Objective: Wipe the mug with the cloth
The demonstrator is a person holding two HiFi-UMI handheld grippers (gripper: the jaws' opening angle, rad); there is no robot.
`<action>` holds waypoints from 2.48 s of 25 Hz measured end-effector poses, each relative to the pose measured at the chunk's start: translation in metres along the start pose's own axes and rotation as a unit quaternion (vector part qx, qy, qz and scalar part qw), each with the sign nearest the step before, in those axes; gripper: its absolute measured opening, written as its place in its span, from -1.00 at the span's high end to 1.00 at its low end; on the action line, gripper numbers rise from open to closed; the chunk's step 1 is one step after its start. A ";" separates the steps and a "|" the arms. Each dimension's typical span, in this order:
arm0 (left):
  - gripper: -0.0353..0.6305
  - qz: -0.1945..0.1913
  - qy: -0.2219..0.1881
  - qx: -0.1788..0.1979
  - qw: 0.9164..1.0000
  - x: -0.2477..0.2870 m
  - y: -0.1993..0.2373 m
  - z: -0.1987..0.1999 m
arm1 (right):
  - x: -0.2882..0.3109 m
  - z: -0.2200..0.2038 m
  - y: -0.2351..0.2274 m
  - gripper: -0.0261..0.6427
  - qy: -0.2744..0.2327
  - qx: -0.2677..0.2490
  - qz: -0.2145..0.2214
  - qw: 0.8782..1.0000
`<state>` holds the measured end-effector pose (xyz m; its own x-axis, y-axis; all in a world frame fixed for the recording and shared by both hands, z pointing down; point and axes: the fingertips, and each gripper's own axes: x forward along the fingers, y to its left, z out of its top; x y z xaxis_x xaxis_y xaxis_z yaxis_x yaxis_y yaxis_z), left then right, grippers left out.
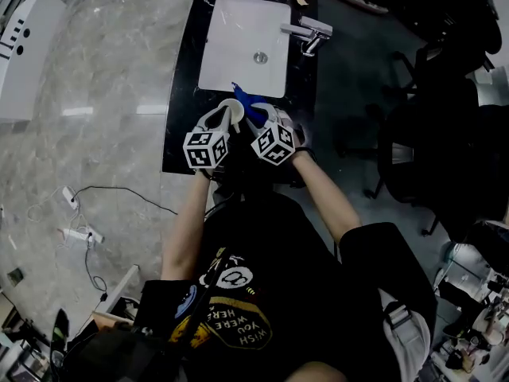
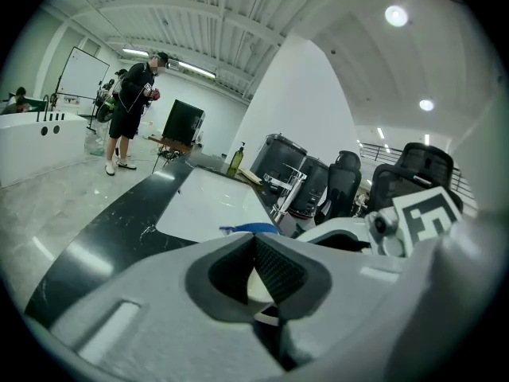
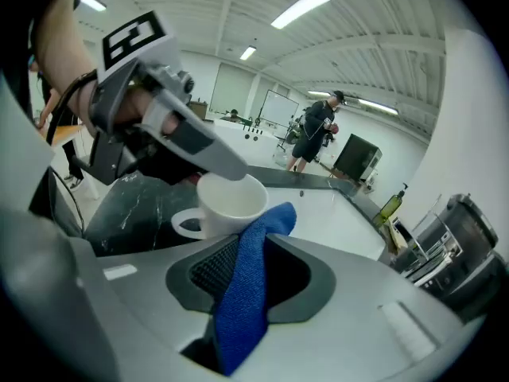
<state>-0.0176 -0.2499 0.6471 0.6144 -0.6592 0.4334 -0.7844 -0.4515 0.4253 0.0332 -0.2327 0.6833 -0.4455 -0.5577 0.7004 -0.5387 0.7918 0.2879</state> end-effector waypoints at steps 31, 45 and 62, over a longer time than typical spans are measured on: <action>0.88 0.068 -0.045 -0.006 0.997 -0.028 -0.004 -0.002 | -0.049 -0.055 0.007 0.05 -0.096 0.300 0.017 0.949; 0.88 0.055 0.007 0.035 0.998 -0.105 -0.092 -0.075 | -0.134 -0.005 0.074 0.91 -0.187 0.360 -0.025 0.914; 0.88 0.020 -0.025 0.047 0.998 -0.166 -0.132 -0.065 | -0.188 0.007 0.122 0.92 -0.186 0.380 -0.033 0.905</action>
<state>-0.0104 -0.0418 0.5703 0.5789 -0.7066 0.4069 -0.8144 -0.4769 0.3306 0.0467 -0.0332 0.5824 -0.5282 -0.7553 0.3881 -0.8465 0.4323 -0.3108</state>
